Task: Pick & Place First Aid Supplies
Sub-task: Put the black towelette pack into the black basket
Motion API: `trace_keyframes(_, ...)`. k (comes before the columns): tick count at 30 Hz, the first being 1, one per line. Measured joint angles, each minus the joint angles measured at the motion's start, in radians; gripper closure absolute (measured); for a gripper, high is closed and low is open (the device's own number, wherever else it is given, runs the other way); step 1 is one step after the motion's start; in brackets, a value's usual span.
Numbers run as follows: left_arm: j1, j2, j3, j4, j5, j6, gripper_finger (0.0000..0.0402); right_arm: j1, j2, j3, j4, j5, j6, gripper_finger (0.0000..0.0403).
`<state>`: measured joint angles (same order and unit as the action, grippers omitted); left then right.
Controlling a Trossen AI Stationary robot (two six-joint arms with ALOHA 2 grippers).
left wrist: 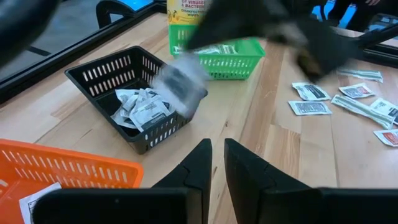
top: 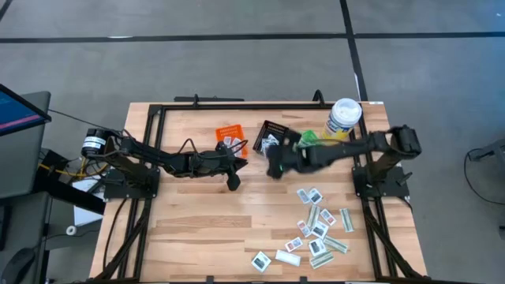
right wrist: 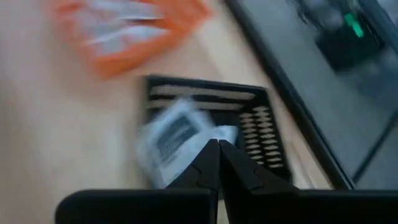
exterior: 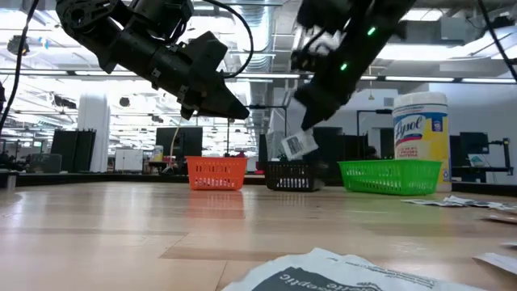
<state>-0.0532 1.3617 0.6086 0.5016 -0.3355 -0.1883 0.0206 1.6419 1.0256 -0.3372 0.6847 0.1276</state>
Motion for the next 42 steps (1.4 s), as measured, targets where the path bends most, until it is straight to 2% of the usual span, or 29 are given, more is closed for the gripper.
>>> trace_keyframes(4, 0.000, 0.000, 0.000, 0.000, 0.000, 0.000, 0.0358, -0.137, 0.036, 0.000, 0.019, -0.011, 0.118, 0.0402)
trace_keyframes(6, 0.000, 0.000, 0.000, 0.000, 0.000, 0.000, 0.0358, -0.174, 0.054, 0.000, 0.027, -0.049, 0.126, 0.0396)
trace_keyframes(9, 0.000, 0.000, 0.000, 0.000, 0.000, 0.000, 0.0358, -0.188, 0.086, 0.000, 0.036, -0.087, 0.108, 0.0378)
trace_keyframes(15, 0.000, 0.000, 0.000, 0.000, 0.000, 0.000, 0.0358, -0.150, 0.132, 0.000, 0.046, -0.085, 0.078, 0.0334)
trace_keyframes(20, 0.000, 0.000, 0.000, 0.000, 0.000, 0.000, 0.0358, -0.089, 0.101, 0.009, 0.033, -0.056, 0.040, 0.0317)
trace_keyframes(26, 0.000, 0.000, 0.000, 0.000, 0.000, 0.000, 0.0358, -0.007, -0.044, 0.052, -0.006, -0.032, 0.023, 0.0315)
trace_keyframes(31, 0.000, 0.000, 0.000, 0.000, 0.000, -0.002, 0.0358, 0.104, -0.167, 0.054, -0.018, -0.192, 0.103, 0.0315)
trace_keyframes(35, 0.000, 0.000, 0.000, 0.000, 0.000, -0.002, 0.0358, 0.218, -0.202, 0.049, -0.044, -0.308, 0.178, 0.0315)
trace_keyframes(37, 0.000, 0.000, 0.000, 0.000, 0.000, -0.002, 0.0358, 0.285, -0.192, 0.035, -0.035, -0.340, 0.196, 0.0315)
trace_keyframes(42, 0.000, 0.000, 0.000, 0.000, 0.000, -0.003, 0.0358, 0.447, -0.067, 0.032, -0.002, -0.347, 0.198, 0.0316)
